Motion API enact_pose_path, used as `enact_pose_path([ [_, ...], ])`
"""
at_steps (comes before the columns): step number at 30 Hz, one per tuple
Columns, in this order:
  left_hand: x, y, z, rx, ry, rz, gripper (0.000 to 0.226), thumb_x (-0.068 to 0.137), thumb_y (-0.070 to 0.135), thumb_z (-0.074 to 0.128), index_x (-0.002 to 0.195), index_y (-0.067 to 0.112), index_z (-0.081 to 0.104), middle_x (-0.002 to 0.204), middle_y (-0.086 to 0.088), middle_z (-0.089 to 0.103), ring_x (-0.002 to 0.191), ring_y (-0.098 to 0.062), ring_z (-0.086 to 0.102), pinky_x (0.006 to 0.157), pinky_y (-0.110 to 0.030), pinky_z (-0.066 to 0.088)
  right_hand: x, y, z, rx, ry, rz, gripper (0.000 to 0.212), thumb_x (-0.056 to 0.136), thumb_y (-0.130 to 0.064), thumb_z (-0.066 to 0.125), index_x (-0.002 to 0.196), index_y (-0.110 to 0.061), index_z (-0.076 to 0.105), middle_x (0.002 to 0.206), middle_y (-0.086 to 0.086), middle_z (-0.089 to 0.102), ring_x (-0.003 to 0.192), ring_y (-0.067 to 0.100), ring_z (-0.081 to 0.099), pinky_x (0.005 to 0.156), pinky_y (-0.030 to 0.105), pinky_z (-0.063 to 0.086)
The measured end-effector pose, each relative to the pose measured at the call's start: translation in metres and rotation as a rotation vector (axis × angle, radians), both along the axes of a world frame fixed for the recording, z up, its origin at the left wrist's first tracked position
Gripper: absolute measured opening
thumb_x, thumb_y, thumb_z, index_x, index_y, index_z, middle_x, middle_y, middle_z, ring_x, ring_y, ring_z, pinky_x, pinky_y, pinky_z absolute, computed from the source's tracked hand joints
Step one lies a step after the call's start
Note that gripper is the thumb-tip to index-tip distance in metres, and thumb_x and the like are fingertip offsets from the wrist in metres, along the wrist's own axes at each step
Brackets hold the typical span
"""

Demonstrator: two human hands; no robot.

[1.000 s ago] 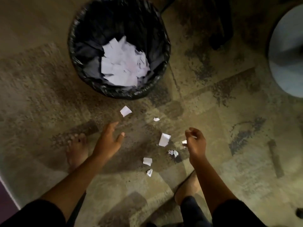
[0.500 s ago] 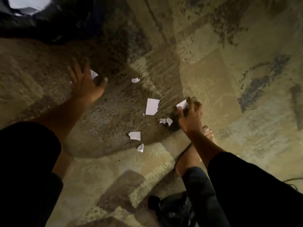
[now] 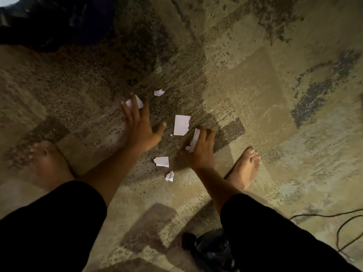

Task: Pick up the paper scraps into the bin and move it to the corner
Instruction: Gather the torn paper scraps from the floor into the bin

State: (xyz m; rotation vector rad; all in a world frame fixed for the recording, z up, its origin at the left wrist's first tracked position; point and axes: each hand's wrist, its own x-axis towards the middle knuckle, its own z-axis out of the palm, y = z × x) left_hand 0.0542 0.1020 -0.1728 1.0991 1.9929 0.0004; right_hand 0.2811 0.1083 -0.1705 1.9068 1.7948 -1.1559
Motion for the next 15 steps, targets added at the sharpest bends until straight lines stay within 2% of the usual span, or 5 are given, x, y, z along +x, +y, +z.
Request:
enact_pose_path([
  [3, 0.007, 0.000, -0.001, 0.017, -0.003, -0.019, 0.105, 0.088, 0.071, 0.055, 0.171, 0.026, 0.007, 0.178, -0.011, -0.022, 0.159, -0.052, -0.023, 0.129, -0.071, 0.007, -0.010, 0.000, 0.002, 0.050, 0.075, -0.183, 0.107, 0.061, -0.008, 0.092, 0.152, -0.011, 0.038, 0.152, 0.017, 0.031, 0.137, 0.035, 0.043, 0.110, 0.042, 0.050],
  [5, 0.007, -0.001, -0.001, 0.019, -0.013, -0.020, 0.105, 0.088, 0.070, 0.055, 0.171, 0.026, 0.007, 0.178, -0.009, -0.022, 0.160, -0.051, -0.022, 0.129, -0.070, 0.008, -0.013, 0.002, 0.004, 0.101, 0.141, -0.266, 0.096, 0.063, -0.002, 0.089, 0.147, -0.009, 0.044, 0.147, 0.015, 0.033, 0.130, 0.031, 0.047, 0.104, 0.039, 0.052],
  [9, -0.001, -0.005, -0.001, 0.050, -0.070, -0.029, 0.107, 0.090, 0.065, 0.059, 0.171, 0.020, 0.006, 0.178, -0.010, -0.021, 0.160, -0.050, -0.022, 0.130, -0.067, 0.007, -0.026, 0.012, 0.003, 0.128, 0.211, -0.234, 0.086, 0.067, 0.002, 0.084, 0.143, -0.005, 0.045, 0.142, 0.016, 0.035, 0.124, 0.035, 0.052, 0.103, 0.052, 0.056],
  [11, -0.004, -0.007, 0.002, 0.084, -0.107, -0.058, 0.106, 0.094, 0.054, 0.067, 0.171, 0.014, 0.005, 0.178, -0.013, -0.018, 0.163, -0.045, -0.019, 0.132, -0.062, 0.009, -0.033, 0.017, 0.001, 0.145, 0.220, -0.187, 0.089, 0.067, 0.000, 0.086, 0.144, -0.006, 0.043, 0.141, 0.016, 0.035, 0.125, 0.035, 0.052, 0.105, 0.053, 0.056],
  [15, -0.002, 0.002, 0.008, 0.191, -0.200, -0.097, 0.098, 0.097, 0.022, 0.073, 0.170, 0.007, 0.009, 0.179, -0.017, -0.003, 0.167, -0.035, 0.000, 0.135, -0.048, 0.014, -0.049, 0.026, 0.002, 0.120, 0.244, -0.090, 0.092, 0.070, -0.003, 0.089, 0.149, -0.006, 0.042, 0.145, 0.017, 0.037, 0.130, 0.036, 0.051, 0.105, 0.041, 0.053],
])
